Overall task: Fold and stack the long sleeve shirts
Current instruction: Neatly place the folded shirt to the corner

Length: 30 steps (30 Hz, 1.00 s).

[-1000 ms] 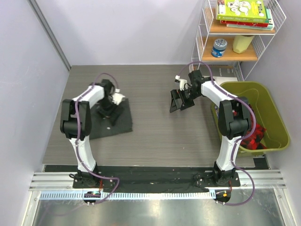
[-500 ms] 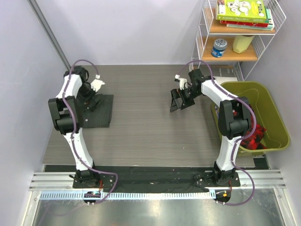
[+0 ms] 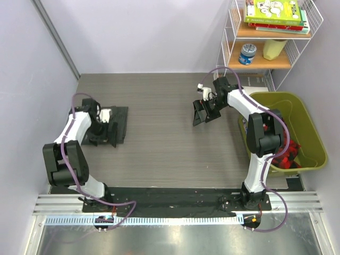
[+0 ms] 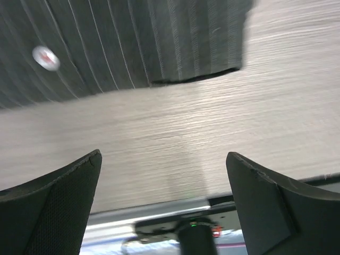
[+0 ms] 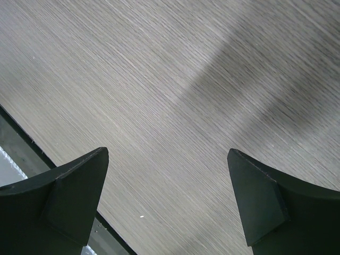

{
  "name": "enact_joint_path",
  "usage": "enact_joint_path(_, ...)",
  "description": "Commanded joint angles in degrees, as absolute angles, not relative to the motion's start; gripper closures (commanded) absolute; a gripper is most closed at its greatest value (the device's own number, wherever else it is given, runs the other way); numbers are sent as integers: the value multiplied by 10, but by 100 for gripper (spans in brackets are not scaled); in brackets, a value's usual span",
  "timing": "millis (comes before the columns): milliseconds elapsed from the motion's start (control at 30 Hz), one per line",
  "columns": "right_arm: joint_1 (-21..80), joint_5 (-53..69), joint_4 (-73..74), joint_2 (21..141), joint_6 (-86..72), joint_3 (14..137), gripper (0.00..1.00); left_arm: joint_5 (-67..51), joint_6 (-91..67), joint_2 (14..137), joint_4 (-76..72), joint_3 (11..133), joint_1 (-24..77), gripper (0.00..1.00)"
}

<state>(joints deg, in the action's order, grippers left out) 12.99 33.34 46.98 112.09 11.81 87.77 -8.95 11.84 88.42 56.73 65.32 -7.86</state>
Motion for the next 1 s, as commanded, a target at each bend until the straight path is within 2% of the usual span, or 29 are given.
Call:
enact_joint_path(0,132,331,471,1089,122,892,0,-38,23,880,476,604,-76,0)
enact_joint_path(267,132,326,469,1095,123,896,0,-5,-31,1006,440,651,-71,0)
enact_joint_path(500,131,320,470,1093,124,894,0,27,-3,1082,389,723,-71,0)
enact_joint_path(967,126,316,470,1111,126,909,0,16,10,1261,396,991,-78,0)
